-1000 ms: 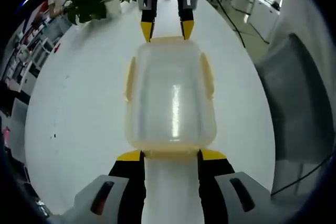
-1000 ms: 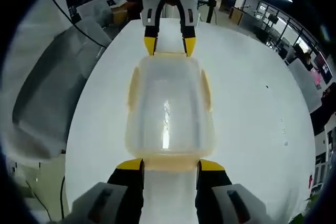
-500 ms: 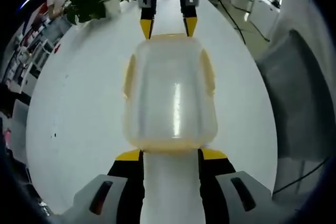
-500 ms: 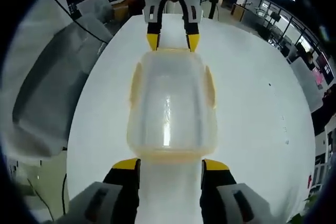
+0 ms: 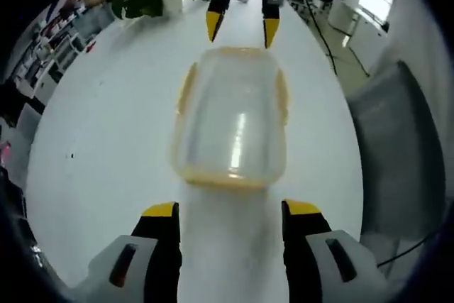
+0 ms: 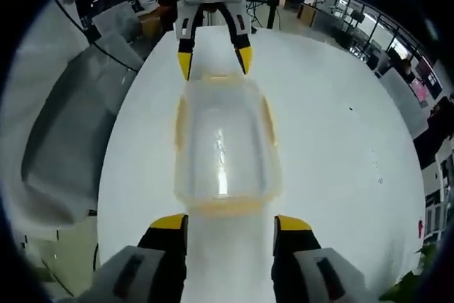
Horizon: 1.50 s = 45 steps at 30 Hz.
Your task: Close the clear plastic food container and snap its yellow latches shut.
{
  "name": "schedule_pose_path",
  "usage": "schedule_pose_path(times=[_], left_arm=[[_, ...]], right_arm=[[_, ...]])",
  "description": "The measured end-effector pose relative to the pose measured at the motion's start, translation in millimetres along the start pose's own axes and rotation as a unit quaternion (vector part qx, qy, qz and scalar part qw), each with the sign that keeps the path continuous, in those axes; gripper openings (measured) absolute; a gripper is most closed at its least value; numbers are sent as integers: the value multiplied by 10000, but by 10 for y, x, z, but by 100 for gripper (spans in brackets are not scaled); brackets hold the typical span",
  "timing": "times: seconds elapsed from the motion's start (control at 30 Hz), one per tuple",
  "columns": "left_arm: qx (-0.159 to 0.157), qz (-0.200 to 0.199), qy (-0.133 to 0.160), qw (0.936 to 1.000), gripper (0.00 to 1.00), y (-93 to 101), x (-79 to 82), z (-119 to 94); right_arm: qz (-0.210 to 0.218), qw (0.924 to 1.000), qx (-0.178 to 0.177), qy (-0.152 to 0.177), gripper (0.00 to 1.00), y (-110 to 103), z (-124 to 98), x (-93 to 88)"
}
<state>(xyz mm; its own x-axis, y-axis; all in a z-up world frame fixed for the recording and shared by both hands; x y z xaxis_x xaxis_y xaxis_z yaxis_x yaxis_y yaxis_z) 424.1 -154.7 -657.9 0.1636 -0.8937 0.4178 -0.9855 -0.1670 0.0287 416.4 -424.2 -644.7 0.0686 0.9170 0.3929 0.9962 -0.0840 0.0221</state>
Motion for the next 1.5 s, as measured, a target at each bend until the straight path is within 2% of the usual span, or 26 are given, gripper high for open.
schedule_pose_path(times=[0.27, 0.33, 0.4, 0.47, 0.5, 0.57, 0.63, 0.67, 0.7, 0.73, 0.77, 0.8, 0.83, 0.87, 0.9, 0.93, 0.97, 1.0, 1.07, 1.1, 1.17, 1.27, 1.3, 1.37, 1.43, 1.5], left_arm=[[25, -785, 295, 9965, 54, -16, -38, -55], [-61, -1138, 474, 9924, 54, -3, -10, -63], [-37, -1389, 571, 9886, 54, -17, 8, -76], [-26, -1709, 745, 9825, 52, -27, 45, -87], [16, -1963, 809, 9772, 51, -39, 52, -88], [-11, -2280, 872, 9698, 50, -43, 58, -67], [-54, -2582, 945, 9614, 52, -34, 64, -37], [-87, -2924, 1038, 9506, 52, -22, 73, -13], [-94, -3118, 1047, 9443, 50, -18, 72, -1], [-67, -3367, 1033, 9359, 49, -10, 65, 15], [-66, -3451, 1087, 9322, 48, -8, 70, 26], [-90, -3588, 1187, 9258, 48, 14, 90, 46], [-98, -3676, 1201, 9221, 49, 24, 92, 61], [-67, -3793, 1263, 9166, 50, 28, 99, 82], [-22, -3805, 1248, 9163, 51, 30, 100, 92], [19, -3772, 1234, 9179, 50, 38, 108, 102], [94, -3797, 1173, 9176, 50, 48, 115, 117], [102, -3817, 1191, 9165, 50, 55, 126, 124], [93, -3940, 1232, 9108, 51, 53, 134, 134], [105, -3938, 1225, 9109, 51, 61, 139, 138], [61, -3970, 1260, 9091, 51, 76, 151, 143], [-14, -4053, 1260, 9055, 49, 91, 170, 168], [-8, -4066, 1248, 9050, 50, 94, 181, 180], [49, -4074, 1199, 9053, 48, 92, 183, 186], [144, -4029, 1114, 9083, 45, 90, 180, 197], [131, -4121, 1117, 9042, 45, 97, 184, 200]], right_arm=[[602, 9976, -287, 190, 41, 14, -74, 47], [897, 9948, -404, 277, 39, 25, -89, 49], [1196, 9917, -340, 330, 38, 1, -91, 60], [1557, 9861, -445, 367, 39, 8, -91, 65], [1686, 9838, -478, 372, 38, 12, -89, 68], [2055, 9767, -529, 334, 35, 7, -89, 75], [2546, 9640, -515, 569, 34, 5, -63, 113], [2787, 9577, -383, 608, 35, -15, -45, 123], [2998, 9512, -386, 621, 37, -11, -25, 118], [3044, 9494, -452, 629, 37, -2, -20, 114], [3206, 9437, -536, 617, 37, 5, -6, 104], [3385, 9372, -560, 629, 35, 9, 1, 96], [3767, 9220, -583, 681, 34, 14, 19, 85], [3969, 9131, -578, 730, 34, 19, 30, 78], [4204, 9017, -554, 845, 33, 24, 48, 74], [4350, 8945, -496, 899, 33, 18, 58, 72], [4581, 8828, -510, 909, 34, 16, 75, 61], [4627, 8807, -558, 843, 35, 18, 87, 47], [4433, 8919, -544, 714, 36, -4, 126, 60], [4405, 8935, -539, 693, 36, -8, 143, 67], [4455, 8911, -527, 680, 38, -22, 170, 88], [4408, 8942, -423, 652, 38, -35, 213, 126], [4429, 8929, -420, 690, 39, -30, 214, 138], [4422, 8936, -357, 687, 37, -38, 221, 165], [4423, 8942, -381, 586, 36, -40, 218, 186], [4399, 8957, -398, 509, 36, -35, 217, 201]])
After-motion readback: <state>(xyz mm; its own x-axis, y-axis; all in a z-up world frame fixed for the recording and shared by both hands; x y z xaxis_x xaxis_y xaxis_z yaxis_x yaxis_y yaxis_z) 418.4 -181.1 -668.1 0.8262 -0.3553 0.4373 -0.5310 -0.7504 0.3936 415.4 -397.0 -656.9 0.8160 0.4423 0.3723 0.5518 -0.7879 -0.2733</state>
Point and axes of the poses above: the point that each gripper's makers call its tool centre point, and the gripper's own axes: z roughly forward along the fingers, y roughly to its right, x roughly out of its top, the point moved 9 cm from there along -z, roughly backward along the fingers, and after that the axes turned 3 degrees about -y, right-handed, at the moved point
